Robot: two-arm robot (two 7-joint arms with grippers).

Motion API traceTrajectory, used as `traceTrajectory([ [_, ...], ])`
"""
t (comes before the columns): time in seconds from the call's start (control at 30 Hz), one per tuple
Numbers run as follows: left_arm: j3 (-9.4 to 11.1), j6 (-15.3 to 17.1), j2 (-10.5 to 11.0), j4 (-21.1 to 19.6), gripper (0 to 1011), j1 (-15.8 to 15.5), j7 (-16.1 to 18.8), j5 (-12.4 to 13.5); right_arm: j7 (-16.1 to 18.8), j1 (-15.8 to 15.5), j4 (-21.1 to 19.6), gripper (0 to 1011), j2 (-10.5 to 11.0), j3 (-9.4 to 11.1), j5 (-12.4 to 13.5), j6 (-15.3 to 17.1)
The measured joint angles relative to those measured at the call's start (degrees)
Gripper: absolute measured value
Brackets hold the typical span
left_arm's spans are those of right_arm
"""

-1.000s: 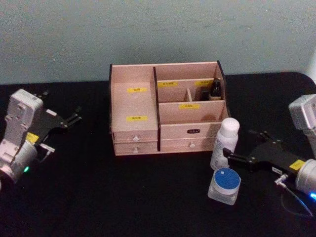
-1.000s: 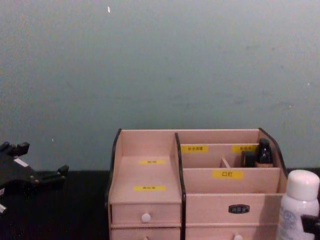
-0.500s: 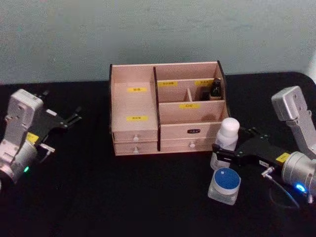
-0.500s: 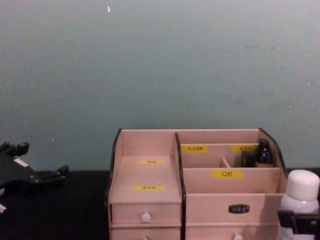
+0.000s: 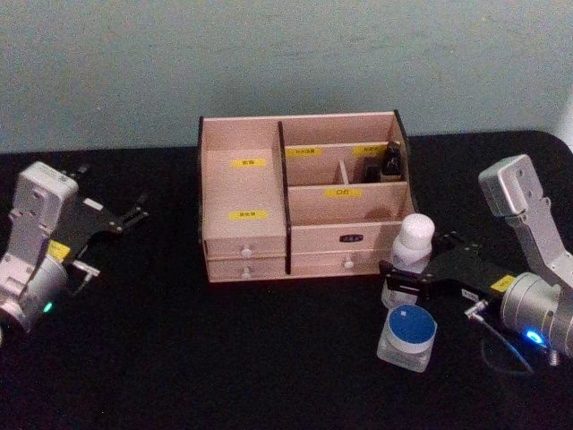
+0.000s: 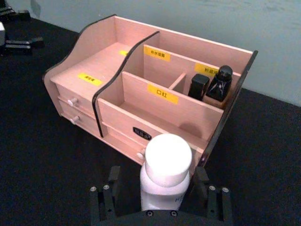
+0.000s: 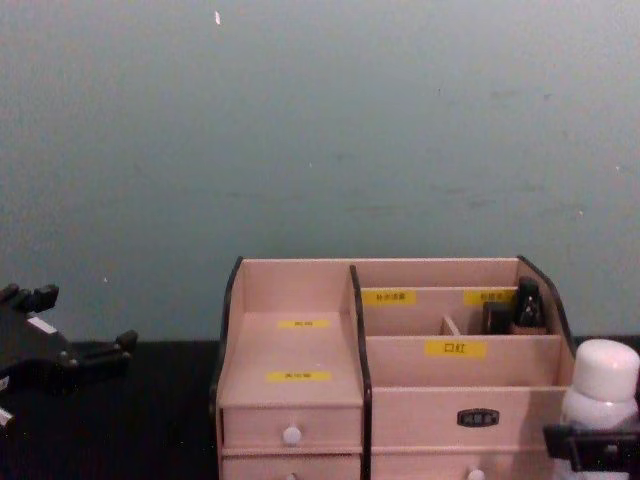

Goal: Pick up the facial cleanser and watermelon frost from the table and place them into the tiered storage box.

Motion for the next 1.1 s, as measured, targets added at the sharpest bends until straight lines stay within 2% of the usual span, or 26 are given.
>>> traceTrajectory([
  [1.1,0.0,0.0,0.0,0.0,1001,0.0,0.0,0.0,0.7,0.0,1.0,1000,-4.3,1.6,-5.1,1.7],
])
